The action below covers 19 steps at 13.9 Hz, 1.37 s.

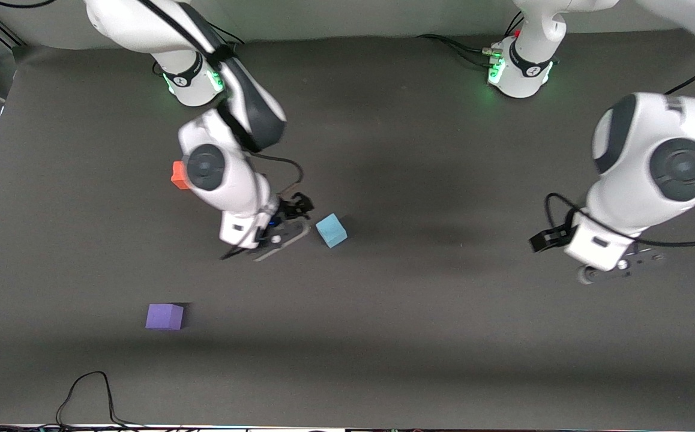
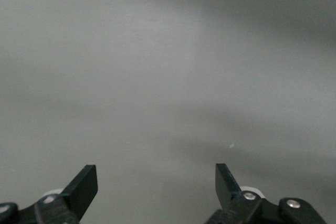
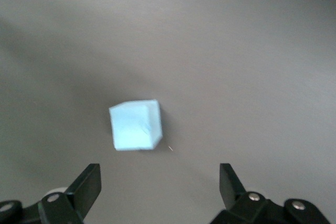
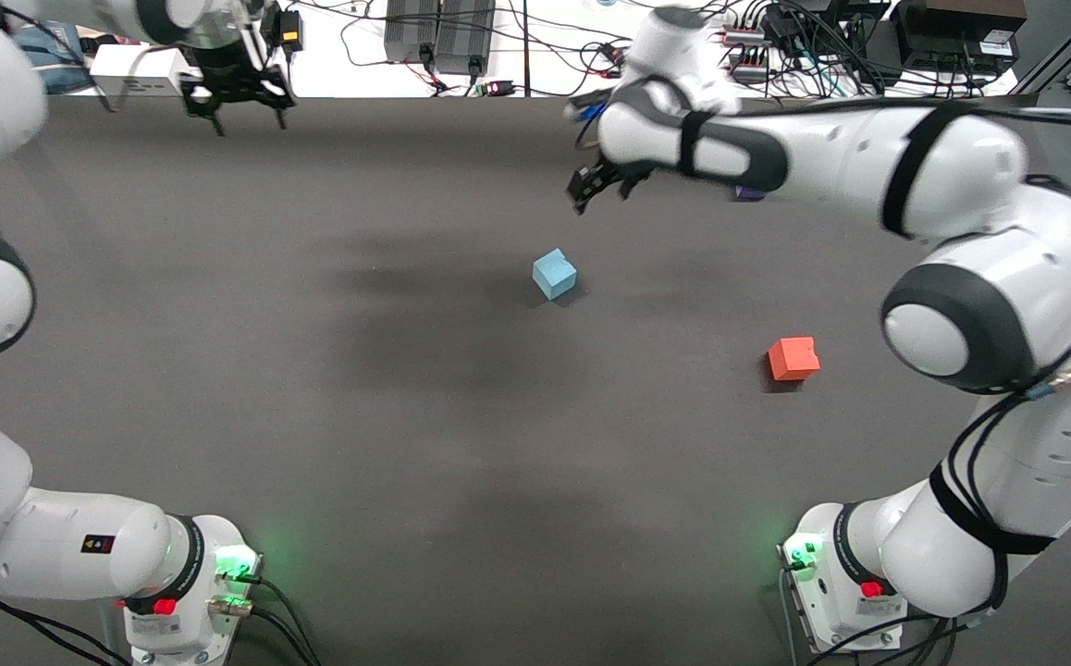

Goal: Place blue block between orange and purple blocks
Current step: 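Set down the blue block while the right gripper reaches toward it, then grasp the blue block with the right gripper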

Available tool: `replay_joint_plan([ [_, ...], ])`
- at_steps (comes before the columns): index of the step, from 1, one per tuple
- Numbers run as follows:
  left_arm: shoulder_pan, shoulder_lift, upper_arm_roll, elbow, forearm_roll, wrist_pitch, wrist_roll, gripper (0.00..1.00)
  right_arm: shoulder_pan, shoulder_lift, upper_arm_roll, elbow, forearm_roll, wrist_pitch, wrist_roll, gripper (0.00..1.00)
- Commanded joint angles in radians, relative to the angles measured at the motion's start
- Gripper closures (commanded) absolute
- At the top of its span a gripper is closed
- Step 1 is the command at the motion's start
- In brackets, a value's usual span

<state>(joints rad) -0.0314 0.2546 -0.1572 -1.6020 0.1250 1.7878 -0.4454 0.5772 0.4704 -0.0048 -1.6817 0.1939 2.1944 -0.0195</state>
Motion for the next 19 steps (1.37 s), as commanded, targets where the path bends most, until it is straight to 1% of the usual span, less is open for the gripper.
replay_joint_plan([
  [1, -0.004, -0.142, 0.072, -0.11, -0.018, -0.024, 0.109, 0.0, 0.039, 0.094, -0.014, 0.034, 0.021, 0.091, 0.016, 0.0],
  [2, -0.062, -0.17, 0.152, -0.128, -0.028, -0.024, 0.152, 0.0, 0.056, 0.123, -0.014, 0.034, 0.021, 0.129, 0.044, 0.0],
  [3, -0.099, -0.202, 0.225, -0.148, -0.059, -0.024, 0.195, 0.0, 0.081, 0.148, -0.014, 0.034, 0.021, 0.161, 0.077, 0.0],
  [5, -0.139, -0.267, 0.301, -0.189, -0.099, -0.037, 0.276, 0.0, 0.128, 0.189, -0.018, 0.031, 0.018, 0.229, 0.127, 0.0],
  [6, -0.162, -0.273, 0.32, -0.179, -0.094, -0.06, 0.283, 0.0, 0.138, 0.206, -0.021, 0.03, 0.018, 0.255, 0.133, 0.0],
  [8, -0.15, -0.264, 0.309, -0.144, -0.085, -0.08, 0.286, 0.0, 0.141, 0.234, -0.023, 0.027, 0.013, 0.297, 0.128, 0.0],
  [9, -0.131, -0.261, 0.294, -0.141, -0.087, -0.085, 0.29, 0.0, 0.139, 0.241, -0.023, 0.027, -0.005, 0.3, 0.128, 0.0],
  [10, -0.098, -0.258, 0.251, -0.138, -0.085, -0.085, 0.289, 0.0, 0.135, 0.241, -0.024, 0.025, -0.028, 0.3, 0.13, 0.0],
  [12, 0.031, -0.255, 0.13, -0.133, -0.085, -0.087, 0.289, 0.0, 0.13, 0.243, -0.024, 0.016, -0.036, 0.3, 0.131, 0.0],
  [13, 0.066, -0.255, 0.096, -0.133, -0.085, -0.085, 0.289, 0.0, 0.132, 0.243, -0.024, 0.011, -0.036, 0.3, 0.133, 0.0],
  [17, 0.067, -0.247, 0.096, -0.128, -0.087, -0.08, 0.283, 0.0, 0.133, 0.255, -0.024, 0.007, -0.036, 0.3, 0.159, 0.0],
  [18, 0.071, -0.247, 0.096, -0.127, -0.087, -0.08, 0.286, 0.0, 0.138, 0.257, -0.024, 0.007, -0.036, 0.3, 0.164, 0.07],
  [19, 0.073, -0.247, 0.097, -0.127, -0.087, -0.085, 0.287, 0.0, 0.138, 0.257, -0.024, 0.007, -0.036, 0.298, 0.162, 0.3],
])
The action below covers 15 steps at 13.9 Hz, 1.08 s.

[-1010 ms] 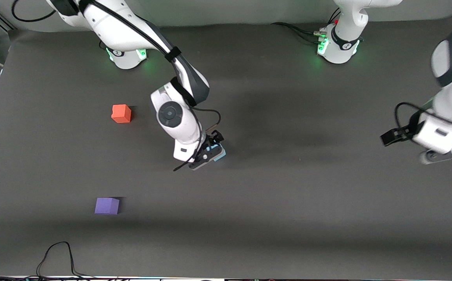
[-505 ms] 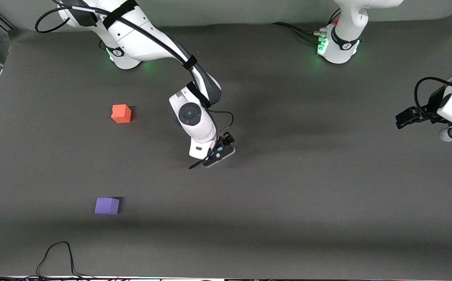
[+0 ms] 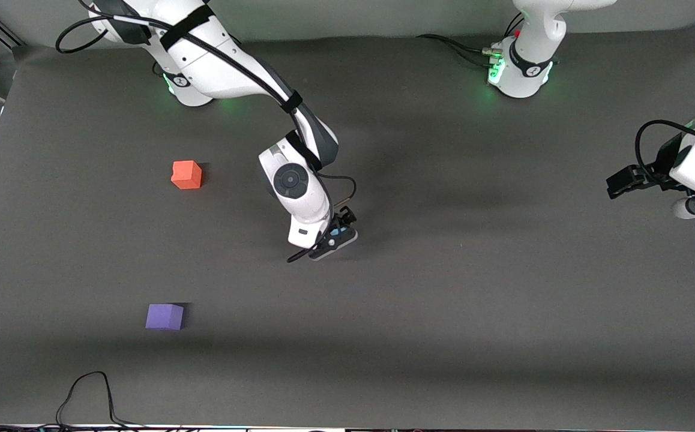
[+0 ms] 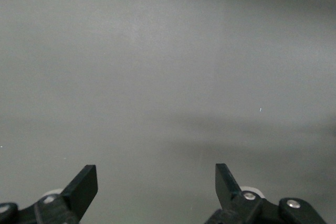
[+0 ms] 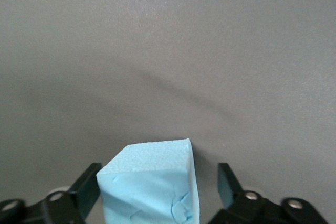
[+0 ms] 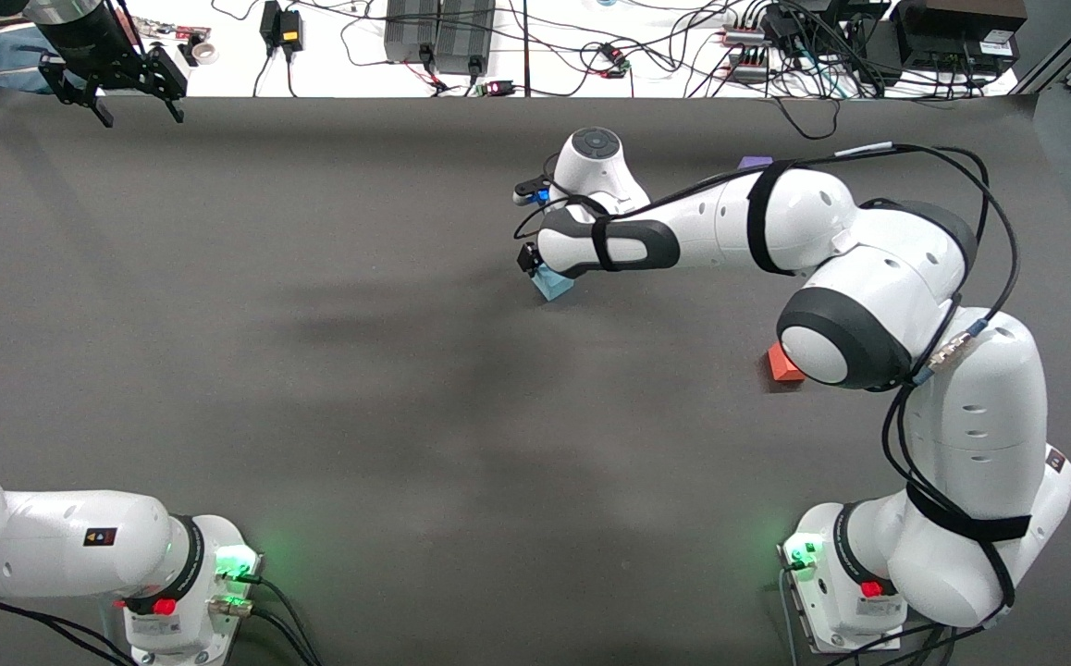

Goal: Place blue block between orange and purple blocks
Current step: 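Grasp the blue block with the right gripper, then carry the blue block with the right gripper toward the orange block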

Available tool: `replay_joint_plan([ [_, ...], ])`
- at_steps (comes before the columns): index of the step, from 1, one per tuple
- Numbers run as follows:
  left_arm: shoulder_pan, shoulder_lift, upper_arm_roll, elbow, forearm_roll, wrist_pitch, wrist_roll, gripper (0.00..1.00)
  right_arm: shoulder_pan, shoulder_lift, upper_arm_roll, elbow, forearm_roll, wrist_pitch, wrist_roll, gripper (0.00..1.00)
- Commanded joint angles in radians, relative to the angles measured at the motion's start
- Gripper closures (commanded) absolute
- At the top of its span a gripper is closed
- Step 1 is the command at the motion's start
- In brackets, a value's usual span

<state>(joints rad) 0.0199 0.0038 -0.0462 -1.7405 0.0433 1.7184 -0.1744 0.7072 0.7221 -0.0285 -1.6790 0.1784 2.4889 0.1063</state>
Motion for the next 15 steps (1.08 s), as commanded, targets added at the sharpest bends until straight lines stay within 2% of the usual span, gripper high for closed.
replay_joint_plan([
  [1, 0.021, 0.002, -0.014, 0.012, -0.003, -0.019, 0.016, 0.0, 0.008, 0.003, -0.001, 0.004, -0.02, -0.004, 0.036, 0.58],
  [2, 0.021, 0.001, -0.014, 0.012, -0.005, -0.025, 0.015, 0.0, 0.005, 0.003, -0.001, 0.004, -0.02, -0.01, 0.038, 0.76],
  [3, 0.021, 0.002, -0.014, 0.015, -0.005, -0.026, 0.001, 0.0, 0.002, -0.001, -0.001, 0.004, -0.02, -0.027, 0.038, 0.83],
  [5, 0.023, 0.004, -0.012, 0.027, -0.02, -0.026, 0.001, 0.0, -0.005, -0.027, -0.011, 0.008, -0.02, -0.096, 0.041, 0.83],
  [8, 0.006, 0.033, -0.011, 0.05, -0.008, -0.036, 0.0, 0.0, -0.008, -0.137, -0.094, 0.007, -0.01, -0.235, 0.044, 0.83],
  [12, 0.015, 0.041, -0.014, 0.081, -0.01, -0.034, -0.002, 0.0, -0.008, -0.309, -0.266, -0.033, -0.007, -0.447, 0.032, 0.8],
  [15, 0.008, 0.047, -0.014, 0.113, -0.006, -0.042, 0.0, 0.0, -0.008, -0.433, -0.423, -0.163, 0.001, -0.463, -0.046, 0.8],
])
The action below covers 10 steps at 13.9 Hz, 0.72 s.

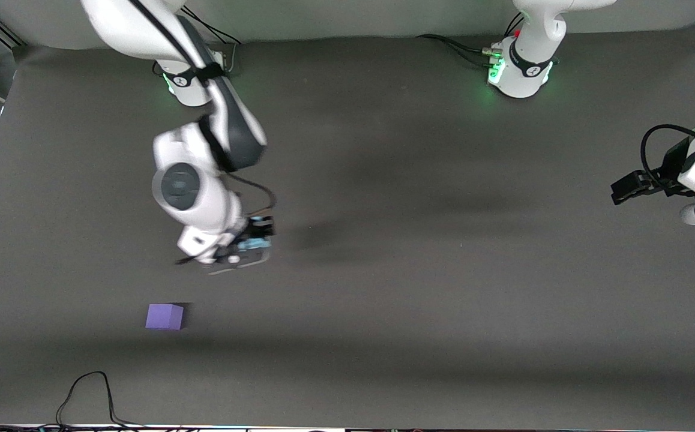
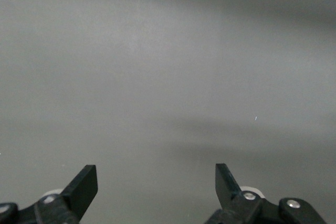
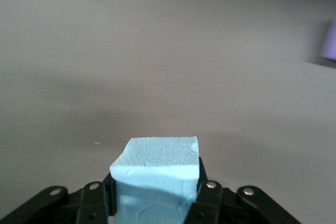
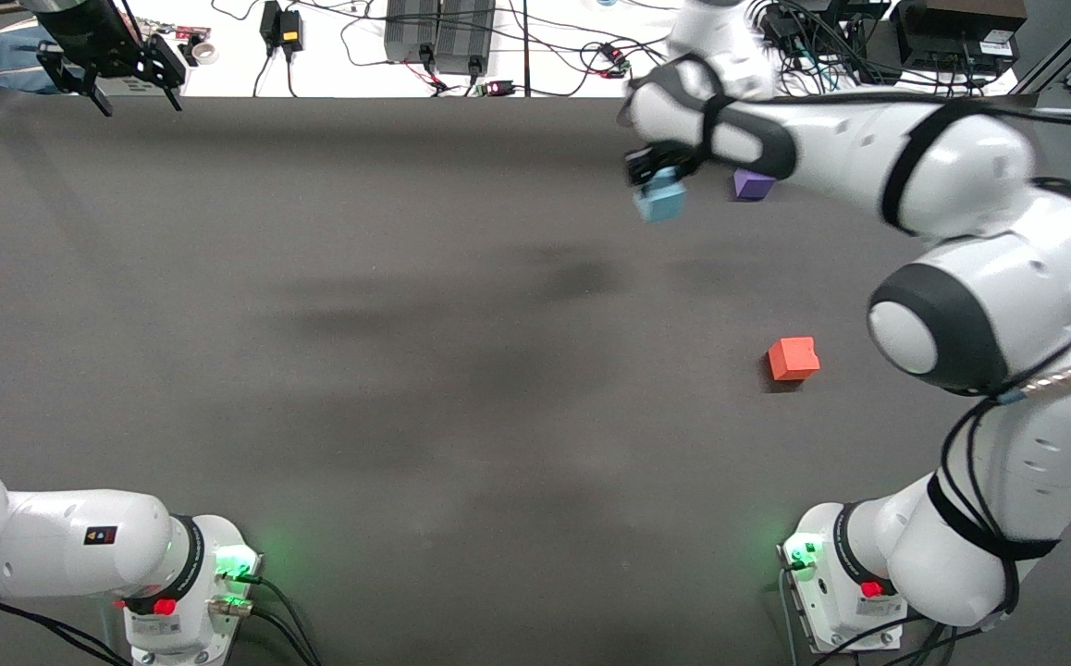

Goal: Place blue block between orange and purple blocks
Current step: 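Carry the blue block with the right gripper toward the orange block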

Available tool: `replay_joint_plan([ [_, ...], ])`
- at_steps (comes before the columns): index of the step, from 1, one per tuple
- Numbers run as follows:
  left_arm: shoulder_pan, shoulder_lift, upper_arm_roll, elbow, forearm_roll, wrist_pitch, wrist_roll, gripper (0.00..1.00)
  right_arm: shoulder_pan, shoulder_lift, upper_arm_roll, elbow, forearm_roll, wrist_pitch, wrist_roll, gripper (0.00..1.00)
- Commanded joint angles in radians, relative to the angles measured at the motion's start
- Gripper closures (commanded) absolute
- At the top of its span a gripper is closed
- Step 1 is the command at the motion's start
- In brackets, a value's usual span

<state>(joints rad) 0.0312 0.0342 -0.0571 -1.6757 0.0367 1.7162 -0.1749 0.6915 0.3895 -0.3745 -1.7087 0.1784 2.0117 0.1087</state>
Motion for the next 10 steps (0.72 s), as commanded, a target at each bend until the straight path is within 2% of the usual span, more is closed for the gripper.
replay_joint_plan([
  [1, -0.002, 0.016, -0.003, 0.05, 0.0, -0.058, 0.012, 0.0, 0.008, -0.128, -0.134, -0.175, 0.018, 0.015, -0.101, 0.8],
  [4, -0.008, 0.019, -0.004, 0.053, 0.014, -0.05, 0.018, 0.0, 0.008, -0.138, -0.277, -0.248, 0.049, 0.021, -0.228, 0.8],
  [6, -0.016, 0.033, -0.013, 0.074, 0.015, -0.061, 0.0, 0.0, 0.006, -0.117, -0.293, -0.31, 0.05, 0.086, -0.231, 0.8],
  [8, -0.019, 0.059, -0.015, 0.094, 0.017, -0.072, 0.002, 0.0, 0.006, -0.094, -0.291, -0.426, 0.05, 0.299, -0.234, 0.8],
  [10, -0.013, 0.059, -0.017, 0.09, 0.012, -0.09, 0.021, 0.0, 0.009, -0.066, -0.288, -0.506, 0.082, 0.437, -0.236, 0.79],
])
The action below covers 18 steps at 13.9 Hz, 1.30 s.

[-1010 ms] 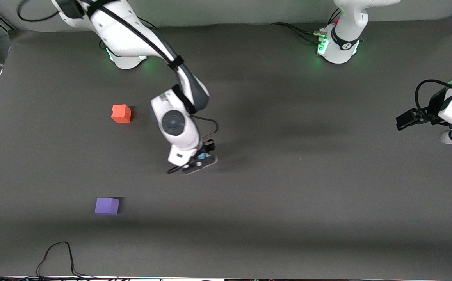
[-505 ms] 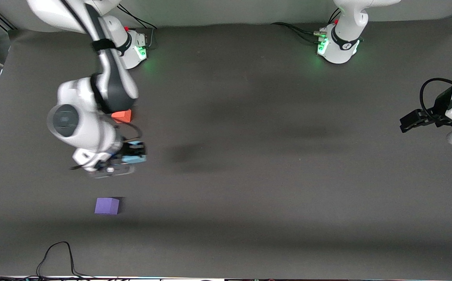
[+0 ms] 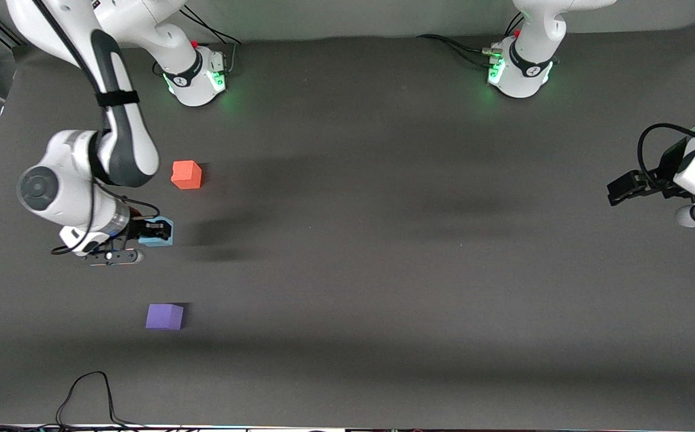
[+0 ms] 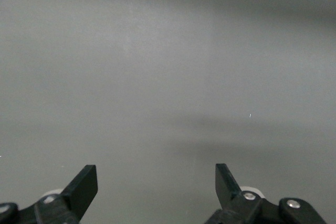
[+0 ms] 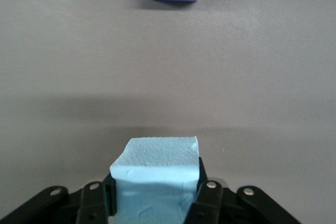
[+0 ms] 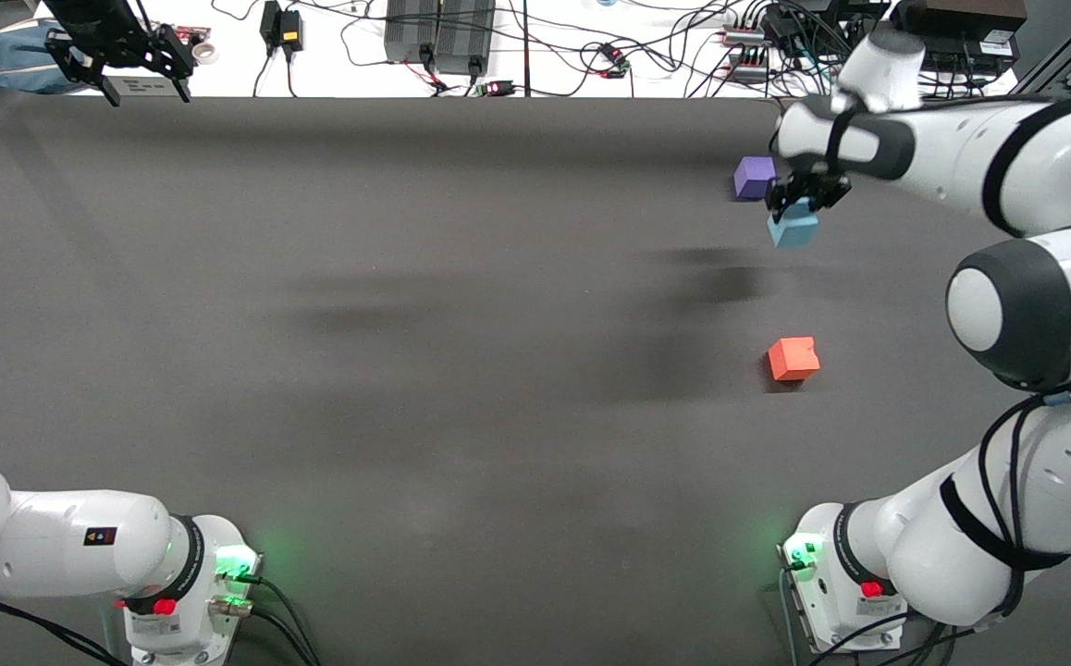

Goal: Place blue block between orange and purple blocks
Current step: 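Carry the blue block with the right gripper toward the orange block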

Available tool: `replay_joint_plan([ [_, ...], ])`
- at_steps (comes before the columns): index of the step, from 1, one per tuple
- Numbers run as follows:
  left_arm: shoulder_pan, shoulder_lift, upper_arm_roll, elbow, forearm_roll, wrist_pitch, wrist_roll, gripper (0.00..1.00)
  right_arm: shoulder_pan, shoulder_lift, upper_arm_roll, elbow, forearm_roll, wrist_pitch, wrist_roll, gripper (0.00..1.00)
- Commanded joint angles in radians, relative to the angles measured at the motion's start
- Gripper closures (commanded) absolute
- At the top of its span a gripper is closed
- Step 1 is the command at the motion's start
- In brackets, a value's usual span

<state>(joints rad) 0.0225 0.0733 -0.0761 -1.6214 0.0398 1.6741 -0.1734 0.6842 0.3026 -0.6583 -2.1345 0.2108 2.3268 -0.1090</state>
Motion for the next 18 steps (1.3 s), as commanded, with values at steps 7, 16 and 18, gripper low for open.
replay_joint_plan([
  [7, -0.018, 0.04, 0.004, 0.038, 0.049, -0.053, 0.018, 0.0, 0.026, 0.168, 0.005, -0.087, 0.378, 0.229, -0.256, 0.77],
  [16, -0.026, 0.048, 0.001, 0.048, 0.08, -0.074, 0.018, 0.0, 0.028, 0.193, 0.011, -0.077, 0.389, 0.252, -0.265, 0.0],
  [18, -0.024, 0.04, 0.002, 0.048, 0.078, -0.083, 0.02, 0.0, 0.031, 0.173, 0.011, -0.077, 0.39, 0.241, -0.265, 0.0],
])
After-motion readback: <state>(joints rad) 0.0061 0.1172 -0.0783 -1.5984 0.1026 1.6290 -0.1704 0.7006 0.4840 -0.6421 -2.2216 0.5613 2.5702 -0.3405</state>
